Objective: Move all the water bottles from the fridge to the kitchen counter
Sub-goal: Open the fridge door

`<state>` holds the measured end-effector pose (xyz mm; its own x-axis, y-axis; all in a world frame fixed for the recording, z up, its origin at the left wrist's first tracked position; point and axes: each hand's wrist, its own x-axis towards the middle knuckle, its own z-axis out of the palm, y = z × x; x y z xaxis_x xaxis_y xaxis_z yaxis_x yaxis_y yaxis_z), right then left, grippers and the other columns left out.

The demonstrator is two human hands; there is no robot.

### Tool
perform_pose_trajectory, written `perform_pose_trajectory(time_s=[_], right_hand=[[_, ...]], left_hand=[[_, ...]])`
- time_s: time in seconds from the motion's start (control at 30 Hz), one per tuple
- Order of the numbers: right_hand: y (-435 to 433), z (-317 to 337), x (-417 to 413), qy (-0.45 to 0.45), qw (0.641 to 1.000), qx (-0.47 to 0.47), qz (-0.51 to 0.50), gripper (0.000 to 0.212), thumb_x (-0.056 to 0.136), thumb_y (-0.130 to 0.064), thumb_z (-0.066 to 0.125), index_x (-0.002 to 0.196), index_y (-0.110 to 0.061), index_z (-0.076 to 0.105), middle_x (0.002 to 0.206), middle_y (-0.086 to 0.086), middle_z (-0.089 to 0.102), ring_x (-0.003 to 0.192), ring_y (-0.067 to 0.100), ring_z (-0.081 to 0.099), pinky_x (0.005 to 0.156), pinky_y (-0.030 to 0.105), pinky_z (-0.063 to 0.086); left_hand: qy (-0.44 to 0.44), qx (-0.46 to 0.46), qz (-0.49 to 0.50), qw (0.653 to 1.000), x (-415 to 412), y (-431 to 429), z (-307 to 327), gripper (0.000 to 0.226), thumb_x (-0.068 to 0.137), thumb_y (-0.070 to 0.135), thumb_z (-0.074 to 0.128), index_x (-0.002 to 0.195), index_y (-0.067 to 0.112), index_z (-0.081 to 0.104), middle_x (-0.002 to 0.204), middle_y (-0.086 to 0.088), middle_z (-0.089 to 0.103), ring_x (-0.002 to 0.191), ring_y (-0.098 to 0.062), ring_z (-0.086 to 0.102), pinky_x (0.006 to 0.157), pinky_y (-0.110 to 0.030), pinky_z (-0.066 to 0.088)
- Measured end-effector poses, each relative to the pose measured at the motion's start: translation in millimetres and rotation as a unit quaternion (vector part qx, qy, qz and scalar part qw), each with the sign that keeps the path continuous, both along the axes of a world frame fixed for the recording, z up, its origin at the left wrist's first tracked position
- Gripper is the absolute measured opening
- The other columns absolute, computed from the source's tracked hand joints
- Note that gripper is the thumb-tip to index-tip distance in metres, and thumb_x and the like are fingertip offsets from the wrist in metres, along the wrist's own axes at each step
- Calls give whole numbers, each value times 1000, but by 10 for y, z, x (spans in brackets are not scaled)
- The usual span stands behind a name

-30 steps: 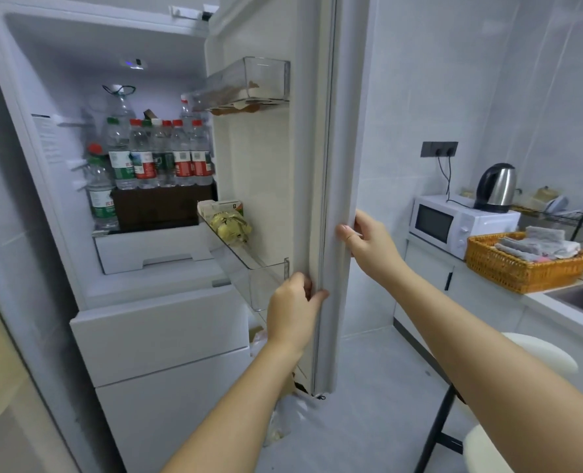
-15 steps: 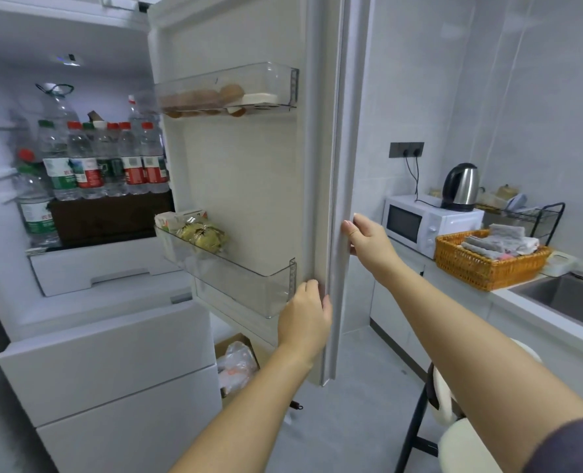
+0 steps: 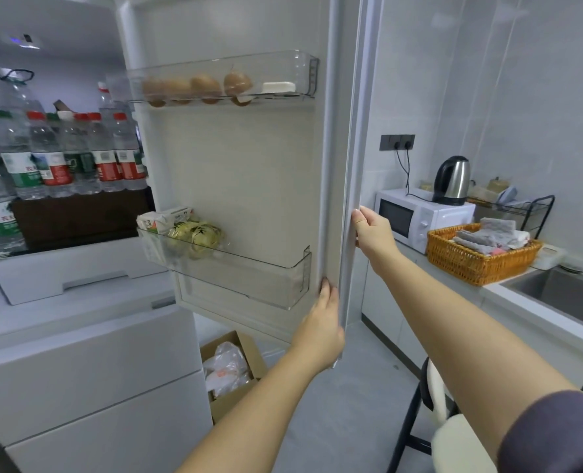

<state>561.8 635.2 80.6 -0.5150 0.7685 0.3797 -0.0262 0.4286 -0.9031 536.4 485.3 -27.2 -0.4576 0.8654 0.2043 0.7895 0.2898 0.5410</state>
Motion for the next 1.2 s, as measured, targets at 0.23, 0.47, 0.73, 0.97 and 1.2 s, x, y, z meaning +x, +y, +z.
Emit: perform_pose_trajectory(time_s=[0.23,0.47,0.73,0.97,1.2], right_hand=[[79,127,-102,-38,993,-53,-101,30,100,-24,44,71,-18,43,64,1,32,67,19,35,73,42,53],[129,65,-82,-40,994,-62,-83,23,100,-28,47,80,-19,55,79,7,43,74,21,43,79,49,58],[4,8,-2,-35,994,-61,-81,37,101,-26,51,136,-15,58,127,6,64,110,26,62,87,46,58],[-160,0,109,-36,997,-50,-55,50,102,-29,48,149,-18,37,143,11,50,128,27,51,103,50,47],[-909,-544,596,10,1000,-10,6,58,101,-30,50,154,-27,24,156,-1,33,136,16,40,113,49,37]], left_hand=[[-21,-44,17,999,-20,253,40,77,92,-1,43,155,15,1,160,6,-19,117,-35,54,85,-42,53],[-14,-14,29,999,68,223,5,77,92,-1,42,155,15,3,161,2,-18,127,-32,48,95,-41,49],[-5,9,2,1000,9,9,-9,70,95,7,41,155,15,5,162,3,-13,135,-31,40,102,-40,44],[-36,12,-18,999,44,-169,128,69,98,11,39,156,17,3,162,4,-15,145,-24,24,109,-34,35],[-26,120,-9,992,33,-1048,31,71,97,26,51,155,30,10,161,15,10,146,-2,14,111,-13,14]])
